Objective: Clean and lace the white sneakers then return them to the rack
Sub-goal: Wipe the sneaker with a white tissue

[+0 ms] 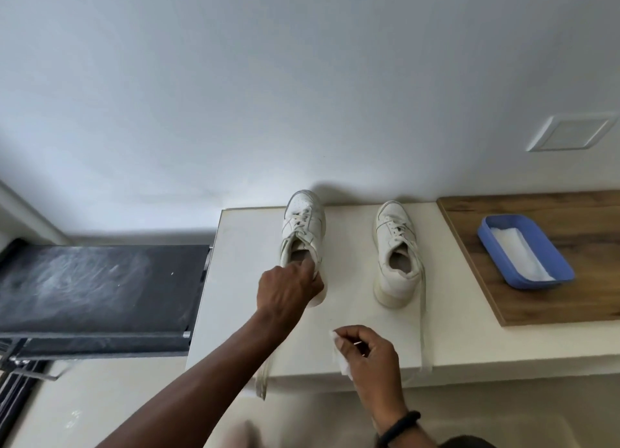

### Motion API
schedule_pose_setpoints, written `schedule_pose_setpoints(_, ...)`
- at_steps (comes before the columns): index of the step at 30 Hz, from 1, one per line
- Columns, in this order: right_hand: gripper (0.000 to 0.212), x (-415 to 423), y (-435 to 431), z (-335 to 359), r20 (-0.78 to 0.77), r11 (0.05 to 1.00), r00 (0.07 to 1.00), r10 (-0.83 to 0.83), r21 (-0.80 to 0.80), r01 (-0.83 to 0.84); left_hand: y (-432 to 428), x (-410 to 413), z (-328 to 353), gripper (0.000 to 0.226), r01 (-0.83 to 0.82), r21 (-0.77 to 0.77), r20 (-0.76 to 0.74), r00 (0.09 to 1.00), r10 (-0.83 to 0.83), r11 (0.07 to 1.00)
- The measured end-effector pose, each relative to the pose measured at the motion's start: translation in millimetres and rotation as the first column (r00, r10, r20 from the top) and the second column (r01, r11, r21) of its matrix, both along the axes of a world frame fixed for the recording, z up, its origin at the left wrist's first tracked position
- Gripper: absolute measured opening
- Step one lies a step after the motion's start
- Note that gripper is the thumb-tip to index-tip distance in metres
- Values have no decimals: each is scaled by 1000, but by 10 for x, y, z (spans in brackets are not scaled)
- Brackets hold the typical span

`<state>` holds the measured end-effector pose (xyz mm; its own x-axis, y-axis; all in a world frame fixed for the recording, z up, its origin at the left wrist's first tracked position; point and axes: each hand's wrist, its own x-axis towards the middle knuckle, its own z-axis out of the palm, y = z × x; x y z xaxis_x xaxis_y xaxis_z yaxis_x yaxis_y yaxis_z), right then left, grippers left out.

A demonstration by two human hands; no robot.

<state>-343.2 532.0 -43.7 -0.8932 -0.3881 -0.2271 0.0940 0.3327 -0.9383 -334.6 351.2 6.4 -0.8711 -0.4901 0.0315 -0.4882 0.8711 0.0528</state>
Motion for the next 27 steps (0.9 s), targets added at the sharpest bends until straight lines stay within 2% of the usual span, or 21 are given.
schedule_pose_setpoints(3,12,-37,-13,-50,10,1000,1000,8,-4,-8,52,-160,-86,9,20,7,64,998,-20,1000)
schedule_pose_setpoints(7,12,-116,10,-77,14,999,1000,-9,-31,9,108,-310,-146,12,47,-11,123,991,-46,999)
schedule_pose_setpoints(13,11,-191,33,-66,30,998,999,-42,-54,44,152,-489,-191,27,80,-50,63,995,-77,996)
schedule_pose_setpoints(17,13,-225,52,-25,-12,995,997,-79,-62,78,197,-375,-268,39,6,-66,3,1000,-5,998)
schedule_pose_setpoints(20,15,-267,65,41,-148,994,984,-103,-42,98,333,-222,-322,44,-32,-70,-85,996,26,997)
schedule_pose_setpoints(22,15,-338,69,111,-321,995,942,-102,-17,102,407,-137,-327,52,2,-112,-167,986,-21,994)
schedule_pose_setpoints(25,16,-480,87,270,-583,995,809,-72,12,98,491,-87,-228,65,95,-151,-235,963,-129,984)
schedule_pose_setpoints(27,15,-553,129,419,-703,995,710,-48,29,95,581,-108,-76,70,156,-171,-254,947,-197,973)
